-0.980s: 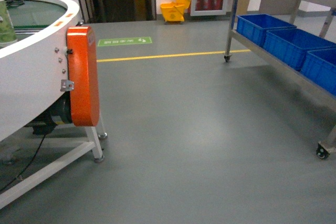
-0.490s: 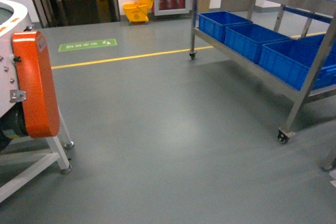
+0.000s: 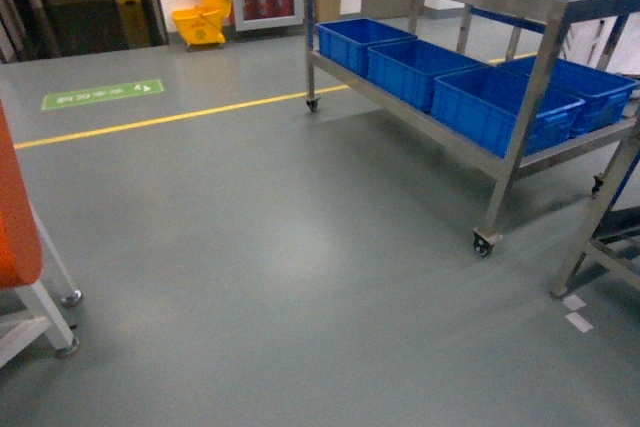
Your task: Pick red block from blue box to shelf
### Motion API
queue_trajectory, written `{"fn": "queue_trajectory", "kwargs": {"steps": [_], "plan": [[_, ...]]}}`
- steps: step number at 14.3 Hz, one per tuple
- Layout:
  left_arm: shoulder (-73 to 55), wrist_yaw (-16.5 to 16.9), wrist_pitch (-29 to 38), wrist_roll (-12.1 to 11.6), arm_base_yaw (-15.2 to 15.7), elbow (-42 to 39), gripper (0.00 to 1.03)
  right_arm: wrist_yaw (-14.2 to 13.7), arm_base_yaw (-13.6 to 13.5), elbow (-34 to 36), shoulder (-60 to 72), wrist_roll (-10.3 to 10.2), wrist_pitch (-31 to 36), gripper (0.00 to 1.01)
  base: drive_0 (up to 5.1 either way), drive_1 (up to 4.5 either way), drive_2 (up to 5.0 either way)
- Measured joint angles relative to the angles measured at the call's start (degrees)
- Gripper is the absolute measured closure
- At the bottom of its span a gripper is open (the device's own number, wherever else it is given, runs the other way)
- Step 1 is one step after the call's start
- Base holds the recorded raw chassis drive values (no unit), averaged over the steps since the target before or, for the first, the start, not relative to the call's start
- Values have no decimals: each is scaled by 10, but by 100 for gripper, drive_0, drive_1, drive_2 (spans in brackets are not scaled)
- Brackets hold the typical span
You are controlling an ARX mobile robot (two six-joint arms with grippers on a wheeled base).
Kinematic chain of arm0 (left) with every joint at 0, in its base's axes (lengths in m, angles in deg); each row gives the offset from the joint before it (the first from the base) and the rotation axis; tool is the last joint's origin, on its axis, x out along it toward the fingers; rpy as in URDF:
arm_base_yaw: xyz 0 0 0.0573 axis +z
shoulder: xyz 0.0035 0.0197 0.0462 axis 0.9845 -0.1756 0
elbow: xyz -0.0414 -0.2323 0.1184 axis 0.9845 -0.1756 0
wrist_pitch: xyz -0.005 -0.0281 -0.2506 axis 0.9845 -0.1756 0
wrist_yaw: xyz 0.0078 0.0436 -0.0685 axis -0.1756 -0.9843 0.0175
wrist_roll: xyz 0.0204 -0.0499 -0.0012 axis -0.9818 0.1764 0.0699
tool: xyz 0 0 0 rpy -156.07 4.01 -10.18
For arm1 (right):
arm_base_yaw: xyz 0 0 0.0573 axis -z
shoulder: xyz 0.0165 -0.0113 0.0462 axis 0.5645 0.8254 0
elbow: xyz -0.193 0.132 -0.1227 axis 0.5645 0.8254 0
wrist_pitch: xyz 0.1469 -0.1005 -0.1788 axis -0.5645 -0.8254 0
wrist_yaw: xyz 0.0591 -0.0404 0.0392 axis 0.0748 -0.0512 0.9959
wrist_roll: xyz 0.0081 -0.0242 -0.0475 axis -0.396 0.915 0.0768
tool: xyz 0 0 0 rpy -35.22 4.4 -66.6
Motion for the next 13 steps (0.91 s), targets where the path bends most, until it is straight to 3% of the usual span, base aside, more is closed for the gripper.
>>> {"fn": "queue_trajectory", "kwargs": {"steps": [13], "plan": [[0, 0, 0, 0, 0, 0, 5, 0, 0, 0, 0, 0, 0, 74, -158, -158, -158]]}}
